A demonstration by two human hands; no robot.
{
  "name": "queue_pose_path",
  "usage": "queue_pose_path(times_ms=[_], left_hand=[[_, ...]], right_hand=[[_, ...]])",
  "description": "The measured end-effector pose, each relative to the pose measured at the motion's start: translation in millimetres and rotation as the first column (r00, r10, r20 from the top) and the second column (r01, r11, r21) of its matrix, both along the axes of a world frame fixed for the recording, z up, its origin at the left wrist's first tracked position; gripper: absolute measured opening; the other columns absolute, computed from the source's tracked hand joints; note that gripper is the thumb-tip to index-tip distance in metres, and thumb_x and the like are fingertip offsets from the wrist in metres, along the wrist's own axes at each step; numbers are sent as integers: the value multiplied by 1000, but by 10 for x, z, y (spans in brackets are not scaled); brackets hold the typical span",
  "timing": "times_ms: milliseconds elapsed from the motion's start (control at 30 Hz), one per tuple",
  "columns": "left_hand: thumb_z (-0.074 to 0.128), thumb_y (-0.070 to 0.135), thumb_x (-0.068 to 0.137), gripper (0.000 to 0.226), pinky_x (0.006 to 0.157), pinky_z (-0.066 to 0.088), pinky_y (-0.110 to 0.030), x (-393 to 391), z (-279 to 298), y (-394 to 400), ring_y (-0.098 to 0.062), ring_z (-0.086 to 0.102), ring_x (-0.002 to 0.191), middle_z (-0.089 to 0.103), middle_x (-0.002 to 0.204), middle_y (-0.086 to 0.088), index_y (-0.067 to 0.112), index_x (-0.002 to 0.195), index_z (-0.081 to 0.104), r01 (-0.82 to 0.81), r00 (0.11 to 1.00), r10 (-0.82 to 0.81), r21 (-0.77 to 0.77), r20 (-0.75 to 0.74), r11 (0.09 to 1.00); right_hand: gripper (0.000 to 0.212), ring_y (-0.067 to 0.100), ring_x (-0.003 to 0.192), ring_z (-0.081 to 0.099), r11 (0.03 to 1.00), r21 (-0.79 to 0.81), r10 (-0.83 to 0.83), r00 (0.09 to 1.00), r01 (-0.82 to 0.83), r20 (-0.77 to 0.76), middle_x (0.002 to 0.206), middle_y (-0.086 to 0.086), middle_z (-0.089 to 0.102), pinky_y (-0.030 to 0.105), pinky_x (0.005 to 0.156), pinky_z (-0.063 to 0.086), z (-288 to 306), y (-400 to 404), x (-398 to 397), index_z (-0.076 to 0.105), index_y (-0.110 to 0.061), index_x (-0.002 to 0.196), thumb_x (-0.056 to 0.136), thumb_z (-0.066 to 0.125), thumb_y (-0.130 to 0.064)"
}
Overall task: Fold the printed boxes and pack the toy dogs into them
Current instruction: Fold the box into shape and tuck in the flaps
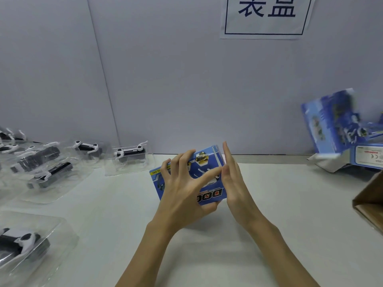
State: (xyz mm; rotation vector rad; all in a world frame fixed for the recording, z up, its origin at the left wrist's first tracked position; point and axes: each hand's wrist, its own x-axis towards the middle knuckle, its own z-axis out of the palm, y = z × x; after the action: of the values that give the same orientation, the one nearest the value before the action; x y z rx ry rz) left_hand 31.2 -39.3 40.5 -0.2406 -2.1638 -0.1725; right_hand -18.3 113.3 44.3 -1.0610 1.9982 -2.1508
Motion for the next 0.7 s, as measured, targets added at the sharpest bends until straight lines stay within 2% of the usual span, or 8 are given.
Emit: queue_pose_path(times_ms=[67,167,267,367,467,567,700], left_hand=[[79,67,72,75,108,34,-63,-3,13,-17,-34,36,139,40,153,-15,45,139,52,-22,1000,22,-16,13,1000],[78,70,71,78,105,35,-59,1,41,-26,-35,41,136,42,151,-16,46,139,50,-71,997,71,-17,29,997],[76,72,70,78,100,36,-54,23,82,-51,-35,43,133,43,147,-14,47,138,49,-89,996,88,46,35,995],[74,72,70,76,101,36,-54,40,97,-69,-33,41,135,42,148,-13,48,137,48,-75,996,71,84,57,994],[74,70,70,75,103,36,-56,39,84,-35,-32,38,137,41,149,-13,47,138,50,-77,995,73,52,70,996],[76,70,71,75,102,37,-57,25,73,-2,-33,38,136,41,149,-14,46,138,53,-98,993,96,29,62,995],[76,72,72,79,103,38,-59,13,53,2,-35,41,136,42,150,-15,45,141,49,-119,992,117,24,51,993]], right_hand=[[49,10,134,57,996,-80,35,998,-31,51,149,-24,51,30,86,61,9,11,-9,27,-62,152,105,39,-54],[42,17,134,59,981,-194,3,991,24,137,149,-9,55,33,91,60,47,64,-63,45,-48,150,110,47,-34],[40,21,132,61,992,-111,-55,998,57,15,145,-6,61,35,89,62,55,62,-77,55,-31,148,108,51,-29],[43,17,131,60,991,-31,-136,989,134,-64,143,-14,60,36,84,64,13,13,-59,53,-38,149,106,49,-38],[43,16,126,64,983,-62,-179,982,175,-54,138,-17,63,34,78,64,-44,-17,-54,53,-44,147,105,48,-43],[43,17,128,62,984,-84,-163,986,160,-25,138,-14,63,32,78,64,-72,-47,-45,52,-47,146,105,43,-45],[46,17,135,57,991,-72,-116,991,111,-72,144,-15,57,32,81,63,-77,-44,-57,42,-49,152,107,40,-40]])
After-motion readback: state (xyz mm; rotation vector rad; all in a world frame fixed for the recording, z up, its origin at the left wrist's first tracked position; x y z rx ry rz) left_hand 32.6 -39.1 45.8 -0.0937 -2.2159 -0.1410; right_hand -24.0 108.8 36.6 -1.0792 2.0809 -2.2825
